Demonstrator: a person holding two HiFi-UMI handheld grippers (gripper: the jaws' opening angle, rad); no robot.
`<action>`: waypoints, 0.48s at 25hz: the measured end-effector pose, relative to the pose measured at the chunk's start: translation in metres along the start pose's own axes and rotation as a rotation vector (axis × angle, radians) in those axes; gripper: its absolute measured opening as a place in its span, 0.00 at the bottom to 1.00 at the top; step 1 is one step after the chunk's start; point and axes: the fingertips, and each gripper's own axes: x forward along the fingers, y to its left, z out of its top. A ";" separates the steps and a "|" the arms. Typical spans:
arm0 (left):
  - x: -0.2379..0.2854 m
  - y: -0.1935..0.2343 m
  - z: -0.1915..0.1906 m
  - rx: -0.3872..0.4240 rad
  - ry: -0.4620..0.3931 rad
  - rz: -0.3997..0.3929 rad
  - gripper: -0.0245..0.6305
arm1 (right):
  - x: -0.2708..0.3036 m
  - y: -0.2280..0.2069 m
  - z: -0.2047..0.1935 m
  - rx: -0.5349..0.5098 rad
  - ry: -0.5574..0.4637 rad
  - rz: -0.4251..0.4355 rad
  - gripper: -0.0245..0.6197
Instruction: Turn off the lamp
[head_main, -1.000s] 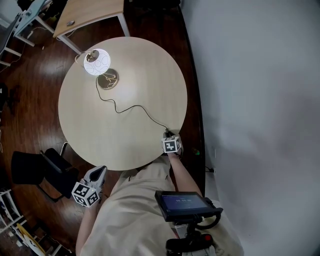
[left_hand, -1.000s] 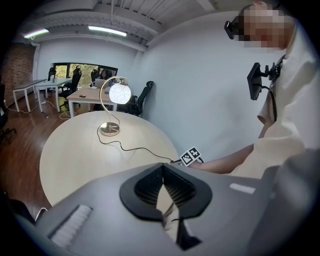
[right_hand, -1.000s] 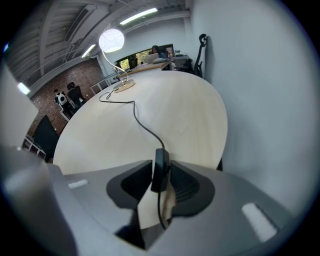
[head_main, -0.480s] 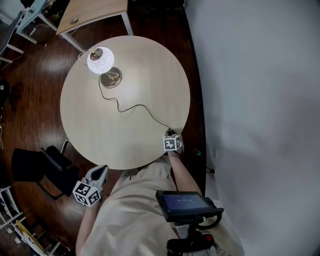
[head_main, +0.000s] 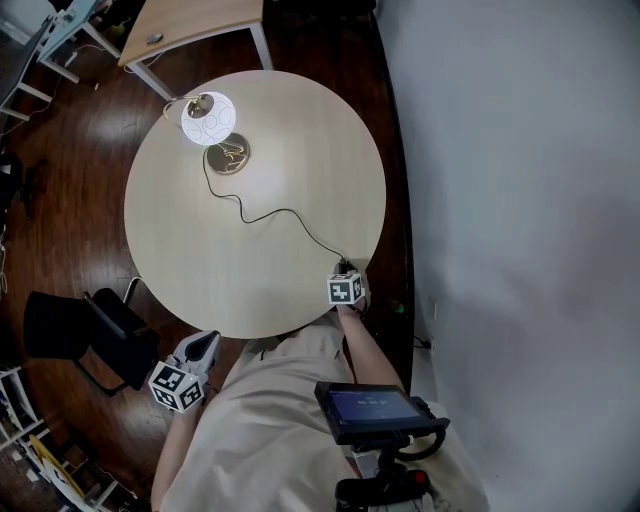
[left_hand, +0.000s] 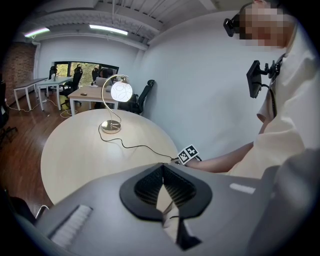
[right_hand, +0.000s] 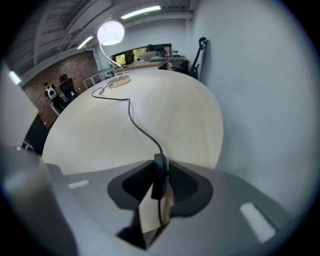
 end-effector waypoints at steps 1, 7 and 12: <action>0.000 0.000 -0.001 -0.001 0.000 0.000 0.02 | 0.001 0.001 -0.001 -0.004 0.007 0.003 0.19; 0.002 -0.004 0.001 -0.006 -0.008 -0.007 0.02 | 0.001 0.002 -0.001 -0.037 0.036 0.013 0.17; 0.001 -0.006 0.001 -0.005 -0.012 -0.012 0.02 | 0.002 0.007 -0.005 -0.099 0.054 0.010 0.14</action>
